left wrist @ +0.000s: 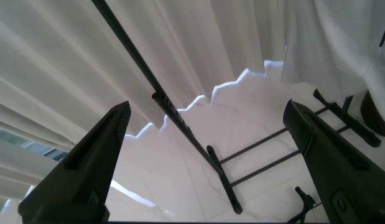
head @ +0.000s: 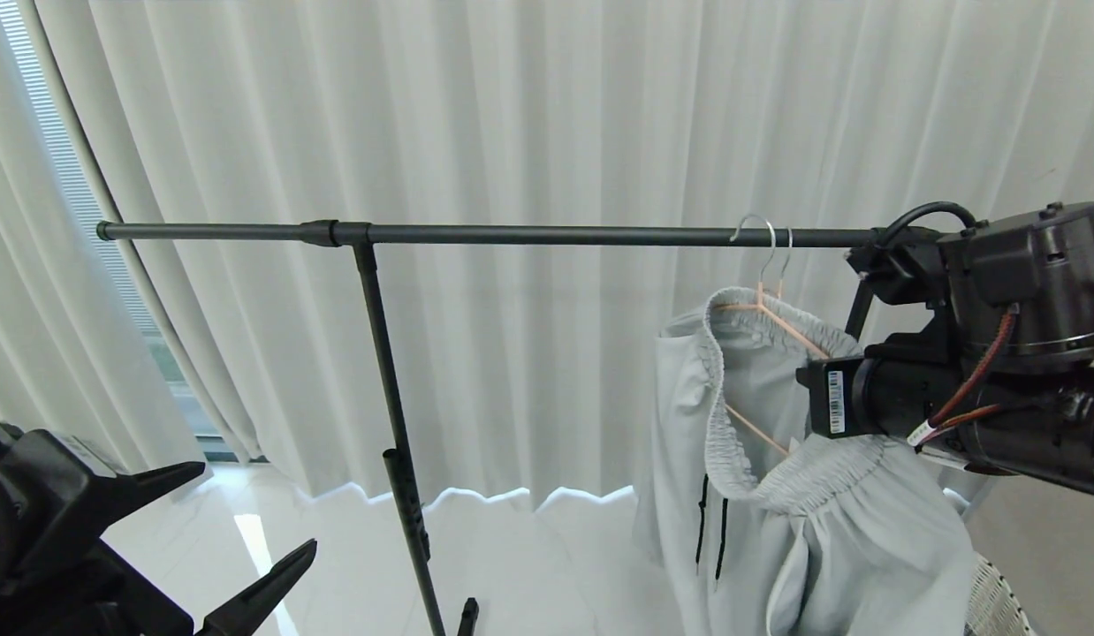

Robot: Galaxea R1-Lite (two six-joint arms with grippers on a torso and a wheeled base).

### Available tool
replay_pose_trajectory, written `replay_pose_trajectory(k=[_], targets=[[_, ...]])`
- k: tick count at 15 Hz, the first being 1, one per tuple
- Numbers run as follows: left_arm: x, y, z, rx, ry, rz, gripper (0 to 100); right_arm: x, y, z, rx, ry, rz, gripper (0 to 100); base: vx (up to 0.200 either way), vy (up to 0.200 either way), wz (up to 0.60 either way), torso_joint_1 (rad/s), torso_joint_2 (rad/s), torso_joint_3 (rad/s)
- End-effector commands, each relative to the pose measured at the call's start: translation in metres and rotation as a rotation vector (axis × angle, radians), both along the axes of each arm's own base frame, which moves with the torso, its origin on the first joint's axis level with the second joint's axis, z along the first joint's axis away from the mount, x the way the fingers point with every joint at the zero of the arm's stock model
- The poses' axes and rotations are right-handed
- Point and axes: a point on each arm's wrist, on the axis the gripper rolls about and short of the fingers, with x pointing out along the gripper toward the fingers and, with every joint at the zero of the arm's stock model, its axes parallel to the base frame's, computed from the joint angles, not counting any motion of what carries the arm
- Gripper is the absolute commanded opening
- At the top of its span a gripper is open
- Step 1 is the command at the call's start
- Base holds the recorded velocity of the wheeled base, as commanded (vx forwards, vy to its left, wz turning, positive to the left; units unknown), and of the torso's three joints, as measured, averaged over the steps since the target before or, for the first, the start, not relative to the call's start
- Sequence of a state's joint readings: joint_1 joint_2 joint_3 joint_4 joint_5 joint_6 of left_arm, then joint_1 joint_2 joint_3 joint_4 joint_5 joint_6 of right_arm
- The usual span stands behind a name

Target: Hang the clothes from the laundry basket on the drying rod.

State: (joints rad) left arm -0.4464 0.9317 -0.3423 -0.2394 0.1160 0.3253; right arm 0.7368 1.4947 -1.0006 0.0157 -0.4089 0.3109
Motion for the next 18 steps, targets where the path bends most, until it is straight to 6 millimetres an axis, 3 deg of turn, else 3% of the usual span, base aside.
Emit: replay_pose_trajectory(k=[1,10,18], targets=[[0.0001,0.0000,-0.0002,0.001,0.001,0.001,100,0.0010,0.0008,-0.0005,0.003,-0.002,0.000,0,0.200,0.000,0.00,0.007,0.00,0.002],[-0.0005,-0.0001,-0.0013,0.003,0.004,-0.004,100,0.0012,0.0009,-0.0006,0.007,-0.005,0.001,0,0.200,0.000,0.00,0.005,0.00,0.002],[-0.0034,-0.0046,-0.0026,0.005,0.008,-0.058,100,0.0065,0.0046,-0.0090,-0.015,0.018,-0.005,0,0.000,0.000,0.00,0.000,0.00,0.000]])
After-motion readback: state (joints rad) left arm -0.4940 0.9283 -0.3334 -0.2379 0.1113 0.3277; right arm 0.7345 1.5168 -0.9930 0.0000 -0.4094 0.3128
